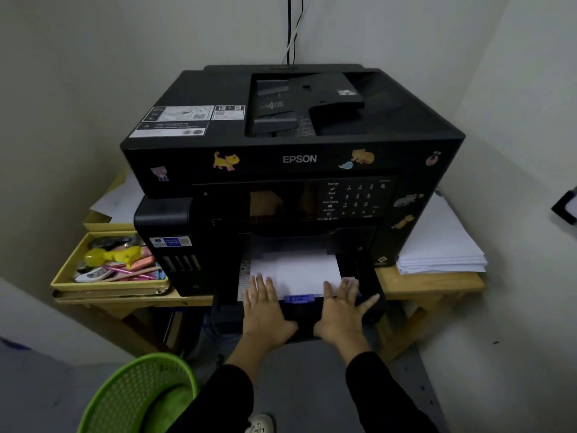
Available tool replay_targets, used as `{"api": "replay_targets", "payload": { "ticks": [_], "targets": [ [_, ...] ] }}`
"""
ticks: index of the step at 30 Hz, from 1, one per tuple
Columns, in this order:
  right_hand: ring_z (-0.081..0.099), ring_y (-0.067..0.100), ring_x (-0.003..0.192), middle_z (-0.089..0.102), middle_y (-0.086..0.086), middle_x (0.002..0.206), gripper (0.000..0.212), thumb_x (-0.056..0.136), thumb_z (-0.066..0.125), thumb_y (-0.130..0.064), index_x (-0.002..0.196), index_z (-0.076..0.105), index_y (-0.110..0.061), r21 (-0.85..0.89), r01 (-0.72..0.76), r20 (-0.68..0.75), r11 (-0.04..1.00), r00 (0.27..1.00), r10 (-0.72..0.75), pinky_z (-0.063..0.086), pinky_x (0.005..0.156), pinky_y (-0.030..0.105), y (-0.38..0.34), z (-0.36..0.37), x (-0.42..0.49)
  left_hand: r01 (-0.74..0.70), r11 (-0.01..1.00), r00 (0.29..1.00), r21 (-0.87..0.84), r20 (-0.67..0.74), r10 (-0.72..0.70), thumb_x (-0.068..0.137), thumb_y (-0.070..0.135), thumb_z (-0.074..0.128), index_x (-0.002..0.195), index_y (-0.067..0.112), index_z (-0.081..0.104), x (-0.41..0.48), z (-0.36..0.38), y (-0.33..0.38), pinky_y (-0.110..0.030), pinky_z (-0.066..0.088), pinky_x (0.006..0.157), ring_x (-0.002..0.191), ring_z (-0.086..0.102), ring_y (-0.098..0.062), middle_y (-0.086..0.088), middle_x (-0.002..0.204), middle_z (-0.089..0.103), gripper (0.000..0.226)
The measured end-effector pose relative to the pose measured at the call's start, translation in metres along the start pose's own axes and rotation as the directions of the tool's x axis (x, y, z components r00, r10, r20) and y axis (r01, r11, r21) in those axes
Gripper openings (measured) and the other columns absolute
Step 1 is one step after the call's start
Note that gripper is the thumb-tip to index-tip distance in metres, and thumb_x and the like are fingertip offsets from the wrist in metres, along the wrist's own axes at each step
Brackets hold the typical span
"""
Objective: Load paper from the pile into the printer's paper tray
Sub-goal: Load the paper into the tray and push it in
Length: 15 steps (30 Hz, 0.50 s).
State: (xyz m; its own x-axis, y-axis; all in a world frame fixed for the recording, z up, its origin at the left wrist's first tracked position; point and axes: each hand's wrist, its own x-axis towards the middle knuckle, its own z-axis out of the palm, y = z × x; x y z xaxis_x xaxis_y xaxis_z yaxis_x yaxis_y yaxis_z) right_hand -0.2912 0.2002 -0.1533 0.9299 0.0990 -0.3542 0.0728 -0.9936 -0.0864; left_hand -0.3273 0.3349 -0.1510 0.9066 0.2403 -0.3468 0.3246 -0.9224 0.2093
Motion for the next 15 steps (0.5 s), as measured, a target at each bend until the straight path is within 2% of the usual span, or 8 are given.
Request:
{"api": "replay_targets", "payload": {
  "ticks": [2, 3, 5, 7, 9, 11, 13, 15],
  "targets": [
    [-0.024, 0.038, 0.143, -0.015, 0.020, 0.158, 0.099, 0.073, 0.064, -0.038, 0.152, 0.007, -0.022, 0.229, -0.056, -0.060, 0.972, 0.996, 0.072, -0.016, 0.103, 0.071, 0.006, 0.006, -0.008, 0.087, 0.976, 0.981, -0.202, -0.155, -0.119, 0.084, 0.049, 0.053, 0.147, -0.003, -0.017, -0.014, 0.008, 0.007, -0.043, -0.012, 0.118, 0.143, -0.025, -0.036, -0.024, 0.154, -0.026, 0.108],
    [-0.025, 0.036, 0.143, -0.019, 0.019, 0.158, 0.098, 0.075, 0.063, -0.040, 0.152, 0.005, -0.021, 0.402, -0.085, -0.123, 0.912, 0.982, 0.146, -0.014, 0.107, 0.067, 0.005, 0.010, -0.014, 0.172, 0.926, 0.944, -0.337, -0.211, -0.252, 0.085, 0.048, 0.055, 0.146, -0.006, -0.017, -0.021, 0.014, 0.014, -0.043, -0.012, 0.118, 0.143, -0.025, -0.038, -0.026, 0.153, -0.026, 0.109],
    [-0.020, 0.033, 0.145, -0.023, 0.016, 0.157, 0.100, 0.082, 0.064, -0.035, 0.152, -0.003, -0.016, 0.728, -0.144, -0.167, 0.670, 0.911, 0.377, -0.009, 0.115, 0.059, -0.003, 0.017, -0.025, 0.353, 0.680, 0.824, -0.643, -0.130, -0.551, 0.086, 0.043, 0.060, 0.145, -0.010, -0.016, -0.027, 0.019, 0.029, -0.043, -0.009, 0.119, 0.144, -0.021, -0.039, -0.029, 0.153, -0.023, 0.109],
    [-0.013, 0.036, 0.147, -0.024, 0.018, 0.156, 0.105, 0.085, 0.065, -0.032, 0.150, -0.015, -0.008, 0.913, -0.215, -0.014, 0.348, 0.834, 0.551, 0.000, 0.119, 0.055, -0.010, 0.016, -0.025, 0.445, 0.340, 0.727, -0.829, 0.112, -0.678, 0.086, 0.039, 0.063, 0.145, -0.010, -0.014, -0.023, 0.014, 0.040, -0.042, -0.006, 0.119, 0.146, -0.016, -0.037, -0.027, 0.155, -0.019, 0.108],
    [-0.003, 0.040, 0.147, -0.020, 0.021, 0.157, 0.104, 0.088, 0.062, -0.033, 0.148, -0.018, -0.004, 0.961, -0.277, 0.213, 0.021, 0.782, 0.585, 0.012, 0.117, 0.052, -0.012, 0.009, -0.019, 0.443, 0.069, 0.683, -0.894, 0.286, -0.672, 0.086, 0.039, 0.064, 0.146, -0.008, -0.013, -0.014, 0.007, 0.043, -0.041, 0.001, 0.120, 0.148, -0.010, -0.034, -0.022, 0.158, -0.013, 0.108],
    [0.016, 0.042, 0.144, -0.007, 0.023, 0.159, 0.099, 0.091, 0.058, -0.034, 0.148, -0.017, -0.003, 0.938, -0.298, 0.345, -0.176, 0.760, 0.550, 0.025, 0.114, 0.050, -0.010, 0.002, -0.012, 0.397, -0.104, 0.669, -0.912, 0.365, -0.648, 0.086, 0.039, 0.063, 0.147, -0.007, -0.013, -0.004, 0.003, 0.043, -0.041, 0.013, 0.119, 0.148, 0.006, -0.034, -0.018, 0.160, -0.006, 0.107],
    [0.029, 0.044, 0.139, 0.005, 0.025, 0.158, 0.092, 0.094, 0.053, -0.033, 0.149, -0.014, -0.003, 0.931, -0.276, 0.364, -0.239, 0.753, 0.548, 0.031, 0.110, 0.049, -0.010, -0.003, -0.008, 0.365, -0.189, 0.664, -0.911, 0.398, -0.633, 0.087, 0.041, 0.061, 0.147, -0.006, -0.013, -0.002, 0.000, 0.046, -0.044, 0.026, 0.115, 0.142, 0.025, -0.038, -0.016, 0.160, -0.001, 0.106],
    [0.031, 0.043, 0.138, 0.009, 0.026, 0.158, 0.085, 0.097, 0.048, -0.031, 0.149, -0.011, -0.002, 0.937, -0.254, 0.349, -0.241, 0.743, 0.571, 0.033, 0.110, 0.048, -0.013, -0.006, -0.005, 0.350, -0.183, 0.664, -0.918, 0.382, -0.643, 0.088, 0.044, 0.059, 0.148, -0.005, -0.010, 0.001, 0.000, 0.044, -0.046, 0.030, 0.113, 0.139, 0.030, -0.039, -0.016, 0.160, 0.002, 0.104]
  ]
}}
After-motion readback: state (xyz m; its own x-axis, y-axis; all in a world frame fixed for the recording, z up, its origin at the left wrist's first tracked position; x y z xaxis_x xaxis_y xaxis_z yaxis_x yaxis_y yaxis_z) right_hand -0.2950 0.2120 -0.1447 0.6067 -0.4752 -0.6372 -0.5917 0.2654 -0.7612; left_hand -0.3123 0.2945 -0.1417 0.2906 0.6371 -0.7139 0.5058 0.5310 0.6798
